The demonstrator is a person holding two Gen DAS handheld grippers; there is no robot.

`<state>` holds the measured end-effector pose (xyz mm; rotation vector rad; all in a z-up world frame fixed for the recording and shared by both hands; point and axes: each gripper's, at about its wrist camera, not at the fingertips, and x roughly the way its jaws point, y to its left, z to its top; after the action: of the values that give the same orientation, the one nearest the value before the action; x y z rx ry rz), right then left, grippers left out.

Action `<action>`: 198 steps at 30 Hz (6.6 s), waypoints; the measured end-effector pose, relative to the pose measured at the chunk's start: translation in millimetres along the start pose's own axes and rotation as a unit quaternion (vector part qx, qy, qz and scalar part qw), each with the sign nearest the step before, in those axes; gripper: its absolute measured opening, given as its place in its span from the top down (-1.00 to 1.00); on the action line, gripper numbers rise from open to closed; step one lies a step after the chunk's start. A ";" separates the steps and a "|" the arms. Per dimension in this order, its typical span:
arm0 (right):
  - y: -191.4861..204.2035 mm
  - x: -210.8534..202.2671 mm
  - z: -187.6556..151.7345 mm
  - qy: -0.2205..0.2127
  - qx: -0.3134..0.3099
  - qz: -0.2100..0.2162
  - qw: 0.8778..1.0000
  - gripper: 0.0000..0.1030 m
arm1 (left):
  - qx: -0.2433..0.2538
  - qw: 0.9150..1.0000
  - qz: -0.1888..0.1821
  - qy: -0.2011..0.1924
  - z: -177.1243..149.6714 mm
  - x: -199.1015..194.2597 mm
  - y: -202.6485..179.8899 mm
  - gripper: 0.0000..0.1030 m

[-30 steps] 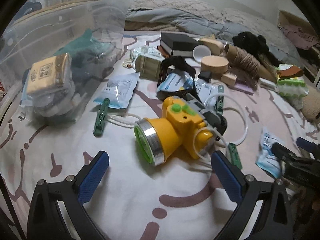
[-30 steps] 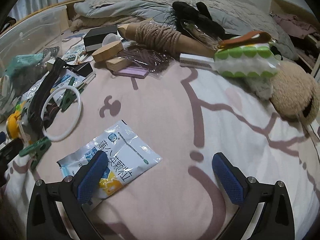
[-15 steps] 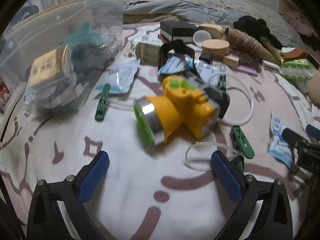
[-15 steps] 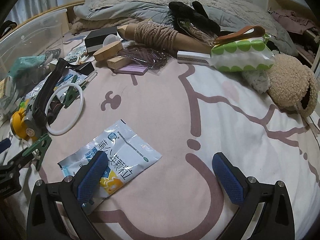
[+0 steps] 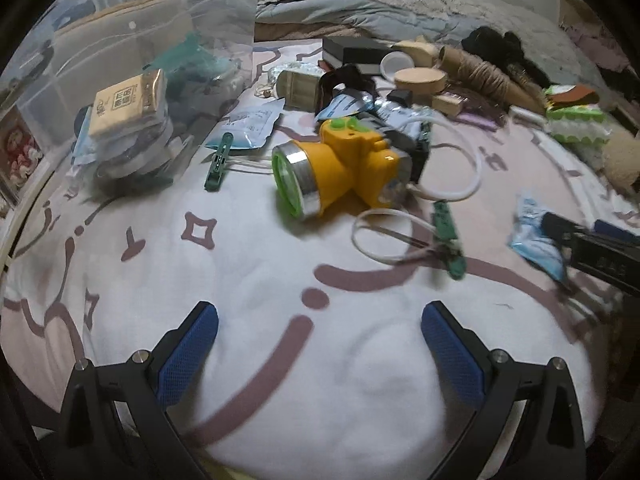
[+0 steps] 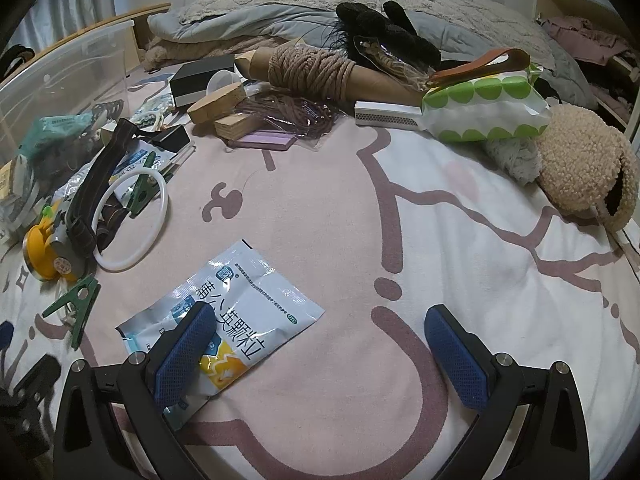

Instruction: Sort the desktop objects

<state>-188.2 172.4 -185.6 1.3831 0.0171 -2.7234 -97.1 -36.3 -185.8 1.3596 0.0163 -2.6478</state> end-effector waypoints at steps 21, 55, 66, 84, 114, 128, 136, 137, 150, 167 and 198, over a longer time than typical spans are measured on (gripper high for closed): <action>-0.5 0.4 0.1 0.000 0.002 0.004 1.000 -1.00 | -0.006 0.997 -0.045 -0.065 25.6 -3.3 -13.7 -0.96; 0.5 1.0 -0.5 -0.001 0.003 0.008 1.000 -1.00 | 0.015 0.988 -0.156 -0.014 26.1 22.4 -25.1 0.16; 0.2 0.9 -0.5 -0.001 0.003 0.008 1.000 -1.00 | 0.044 0.984 -0.171 -0.001 17.9 8.9 -29.3 0.62; -1.9 -1.6 0.5 0.002 0.000 0.029 1.000 -1.00 | -0.020 0.987 -0.160 0.005 18.8 3.1 -2.3 0.70; 16.7 6.0 17.1 0.044 -0.102 0.217 0.970 -1.00 | 0.004 0.998 -0.065 0.002 8.9 5.7 2.0 0.01; 51.7 -20.8 -15.2 0.054 -0.173 0.224 0.958 -1.00 | 0.006 1.000 0.019 -0.016 15.7 12.3 6.5 -0.02; 43.8 -15.4 -4.0 0.031 -0.111 0.198 0.974 -1.00 | -0.032 0.995 -0.091 -0.019 12.9 -3.1 16.3 -0.58; 44.1 -14.7 -3.1 0.027 -0.106 0.198 0.974 -1.00 | -0.032 0.994 -0.100 -0.020 13.0 -3.9 15.4 -0.60; 31.4 -8.2 1.7 0.021 -0.060 0.180 0.982 -1.00 | 0.019 0.993 -0.116 -0.026 21.4 11.0 -11.7 -0.40; 31.7 -5.3 3.7 0.014 -0.050 0.176 0.983 -1.00 | 0.033 0.996 -0.084 -0.018 16.9 10.1 -12.5 0.33; 25.2 -1.9 2.2 0.015 -0.058 0.060 0.996 -1.00 | -0.095 0.947 -0.305 0.039 29.6 20.7 -5.5 -0.14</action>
<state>-186.8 147.3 -182.0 1.3467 0.0900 -2.5618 -133.6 -36.3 -185.6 1.5875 0.8067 -2.9455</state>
